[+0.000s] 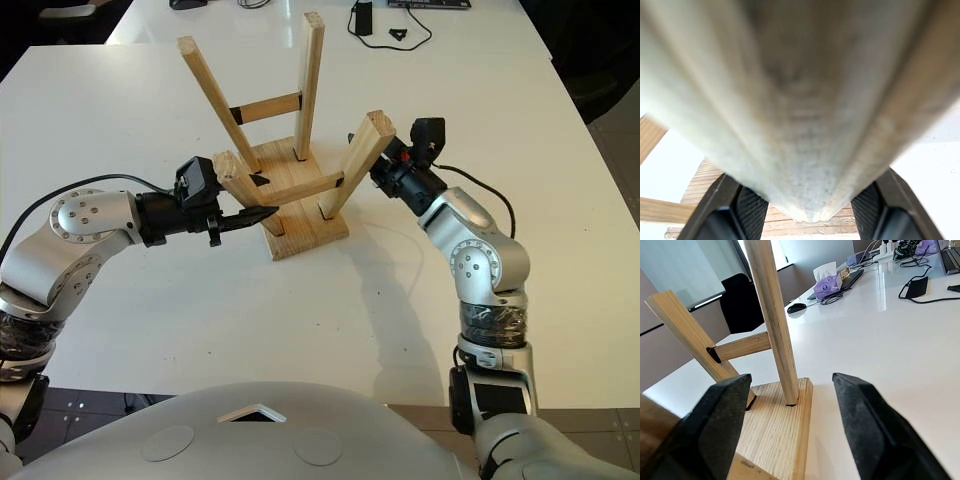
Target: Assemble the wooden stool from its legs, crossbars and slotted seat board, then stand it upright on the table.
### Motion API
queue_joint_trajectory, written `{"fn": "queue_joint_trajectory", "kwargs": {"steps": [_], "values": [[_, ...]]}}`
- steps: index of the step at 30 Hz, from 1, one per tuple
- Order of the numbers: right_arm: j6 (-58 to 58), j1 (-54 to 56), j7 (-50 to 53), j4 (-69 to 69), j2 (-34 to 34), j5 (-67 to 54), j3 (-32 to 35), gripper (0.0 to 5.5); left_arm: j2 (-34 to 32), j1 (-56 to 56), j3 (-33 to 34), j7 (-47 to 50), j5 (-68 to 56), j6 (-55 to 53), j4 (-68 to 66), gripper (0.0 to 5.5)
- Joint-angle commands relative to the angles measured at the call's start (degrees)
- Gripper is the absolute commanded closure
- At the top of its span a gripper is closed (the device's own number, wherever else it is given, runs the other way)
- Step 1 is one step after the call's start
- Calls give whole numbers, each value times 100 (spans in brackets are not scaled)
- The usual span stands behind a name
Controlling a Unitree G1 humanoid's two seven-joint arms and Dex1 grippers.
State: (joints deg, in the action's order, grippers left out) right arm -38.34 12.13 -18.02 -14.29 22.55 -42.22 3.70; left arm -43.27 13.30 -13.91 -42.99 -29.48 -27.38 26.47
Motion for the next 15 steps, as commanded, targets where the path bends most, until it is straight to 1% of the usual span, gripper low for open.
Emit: {"fn": "queue_joint_trajectory", "kwargs": {"steps": [1,2,3,8,13,15], "values": [[56,387,-1343,-832,43,122,-1315,247,53,-104,-682,188,376,-1114,-185,346],[233,362,-1387,-652,168,432,-1387,247,70,-106,-640,183,331,-1107,-151,346],[416,342,-1408,-459,294,749,-1455,247,82,-106,-611,175,294,-1105,-124,310],[805,302,-1559,22,435,1374,-1426,247,198,-110,-611,185,357,-1298,23,243],[845,270,-1648,-149,218,1560,-1678,247,233,-171,-785,37,521,-1353,157,240],[1044,253,-1615,47,291,1888,-1707,247,195,-221,-798,-55,595,-1282,219,240]]}}
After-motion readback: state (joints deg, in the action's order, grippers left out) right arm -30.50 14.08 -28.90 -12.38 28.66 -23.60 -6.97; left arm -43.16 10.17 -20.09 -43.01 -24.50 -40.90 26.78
